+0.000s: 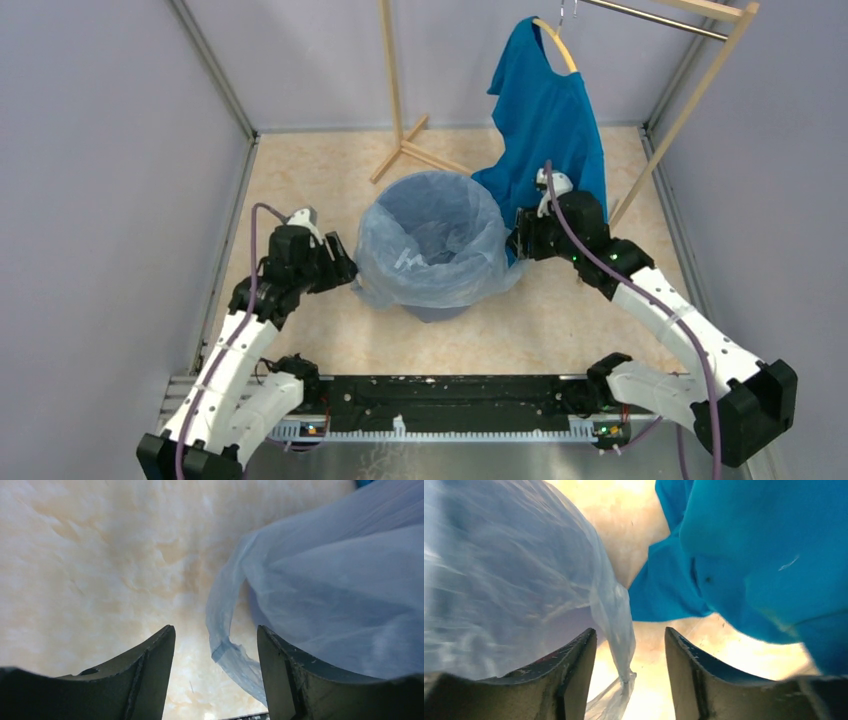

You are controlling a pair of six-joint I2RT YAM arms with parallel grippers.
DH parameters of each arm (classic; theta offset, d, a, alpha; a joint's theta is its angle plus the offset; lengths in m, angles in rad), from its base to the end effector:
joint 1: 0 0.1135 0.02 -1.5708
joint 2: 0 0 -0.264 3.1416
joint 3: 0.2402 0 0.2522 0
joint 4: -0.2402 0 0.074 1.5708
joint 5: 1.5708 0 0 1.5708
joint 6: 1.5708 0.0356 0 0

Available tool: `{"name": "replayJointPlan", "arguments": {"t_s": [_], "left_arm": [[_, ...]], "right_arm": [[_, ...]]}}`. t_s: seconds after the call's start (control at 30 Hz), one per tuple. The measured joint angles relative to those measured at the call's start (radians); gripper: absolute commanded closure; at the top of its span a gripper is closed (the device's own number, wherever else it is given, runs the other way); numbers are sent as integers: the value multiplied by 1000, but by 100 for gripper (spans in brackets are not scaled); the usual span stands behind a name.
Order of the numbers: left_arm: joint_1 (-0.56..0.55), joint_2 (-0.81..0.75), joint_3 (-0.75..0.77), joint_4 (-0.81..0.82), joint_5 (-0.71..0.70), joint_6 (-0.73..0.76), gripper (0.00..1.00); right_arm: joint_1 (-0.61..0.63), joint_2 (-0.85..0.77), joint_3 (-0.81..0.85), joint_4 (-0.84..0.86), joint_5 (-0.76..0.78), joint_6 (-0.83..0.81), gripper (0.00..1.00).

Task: Put the trash bags into the trash bin

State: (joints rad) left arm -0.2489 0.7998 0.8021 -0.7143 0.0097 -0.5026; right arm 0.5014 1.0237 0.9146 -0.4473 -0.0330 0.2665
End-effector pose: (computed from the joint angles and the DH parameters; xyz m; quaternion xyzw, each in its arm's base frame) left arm 0.1587 -0.0407 0.2918 -0.1130 0.9022 -0.1569 0.3857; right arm 0.1974 0.1095 0.3141 -0.1104 0.8670 0.1953 0.4449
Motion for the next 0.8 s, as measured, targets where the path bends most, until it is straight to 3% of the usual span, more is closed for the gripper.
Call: {"name": "replayJointPlan", "arguments": {"t_s": [0.13,0.23,0.3,0.53,0.8], "left_arm": [[0,19,-127,69,105,-68,47],[0,60,-203,138,190,-114,63],[0,96,-245,204,242,-140,73],[0,175,-324,351,322,-194,95],[-17,220,-412,470,342,-227,100]], "right_arm": [[0,0,-86,15,-14,20,70],[0,6,-155,52,-22,37,80],[0,22,-195,92,-34,53,82],[0,100,-280,227,-61,85,85],[21,199,-306,358,-62,109,85]]}}
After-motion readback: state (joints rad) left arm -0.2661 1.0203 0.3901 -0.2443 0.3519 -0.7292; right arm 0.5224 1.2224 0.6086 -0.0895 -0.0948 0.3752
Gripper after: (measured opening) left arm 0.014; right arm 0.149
